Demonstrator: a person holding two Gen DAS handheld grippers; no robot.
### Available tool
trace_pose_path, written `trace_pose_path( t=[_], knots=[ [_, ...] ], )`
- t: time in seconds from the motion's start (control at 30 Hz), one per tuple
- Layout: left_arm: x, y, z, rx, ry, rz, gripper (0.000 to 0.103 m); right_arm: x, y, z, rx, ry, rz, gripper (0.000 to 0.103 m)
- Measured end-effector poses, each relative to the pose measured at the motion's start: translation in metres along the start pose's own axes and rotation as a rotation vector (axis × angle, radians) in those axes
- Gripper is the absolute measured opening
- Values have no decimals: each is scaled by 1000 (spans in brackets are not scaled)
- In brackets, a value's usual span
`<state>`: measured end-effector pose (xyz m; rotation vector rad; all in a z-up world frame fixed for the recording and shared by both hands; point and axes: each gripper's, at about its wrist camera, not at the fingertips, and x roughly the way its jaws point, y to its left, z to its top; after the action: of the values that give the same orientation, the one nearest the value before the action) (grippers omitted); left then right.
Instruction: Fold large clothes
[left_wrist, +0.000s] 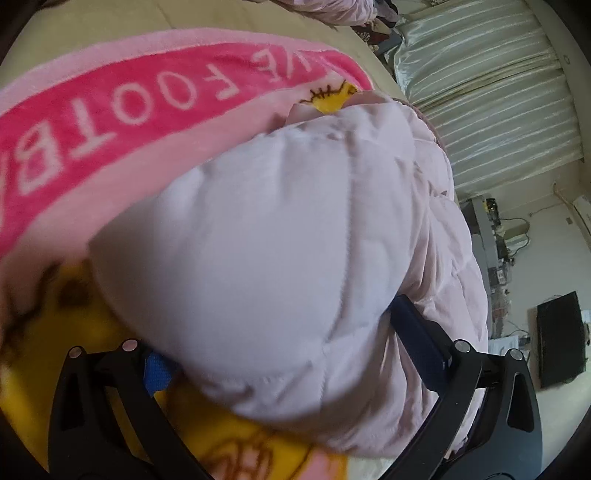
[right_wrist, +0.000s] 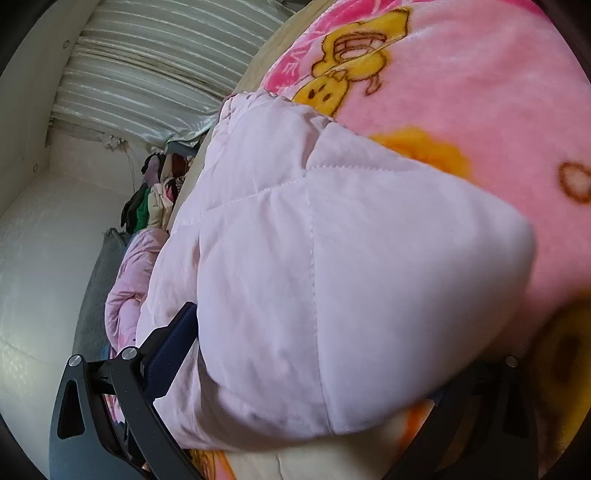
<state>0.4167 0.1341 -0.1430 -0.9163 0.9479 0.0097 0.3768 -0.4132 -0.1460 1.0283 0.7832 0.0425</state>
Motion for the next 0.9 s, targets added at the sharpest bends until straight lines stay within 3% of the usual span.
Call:
trace_pose_path(
  t=[0.07,0.13,0.17,0.2,0.27,0.37,0.47,0.67,0.9],
  knots=[
    [4,1,1,4,-1,-25,95,1,3,0,-1,-11,2,92],
    [6,-1,2,33,-9,-37,93,0,5,-2,-13,-25,19,74],
    [6,-3,2,45,-10,-45,87,-1,7,-2,-21,-35,33,63],
    [5,-4,3,55,-9,-57,82,-2,11,-3,-42,-41,39,59],
    [2,-11,3,92,-19,-62,57,-4,20,-3,-85,-49,39,46],
    [-9,-27,4,183,-48,-51,38,-10,39,-3,-186,-61,15,35],
    [-22,-41,3,262,-85,-29,31,-19,69,-6,-363,-80,-37,30],
    [-54,-67,-11,417,-155,34,27,-48,110,-29,-628,-142,-102,26],
    [-88,-63,-39,514,-171,46,27,-91,99,-52,-679,-155,-85,26]
  ],
)
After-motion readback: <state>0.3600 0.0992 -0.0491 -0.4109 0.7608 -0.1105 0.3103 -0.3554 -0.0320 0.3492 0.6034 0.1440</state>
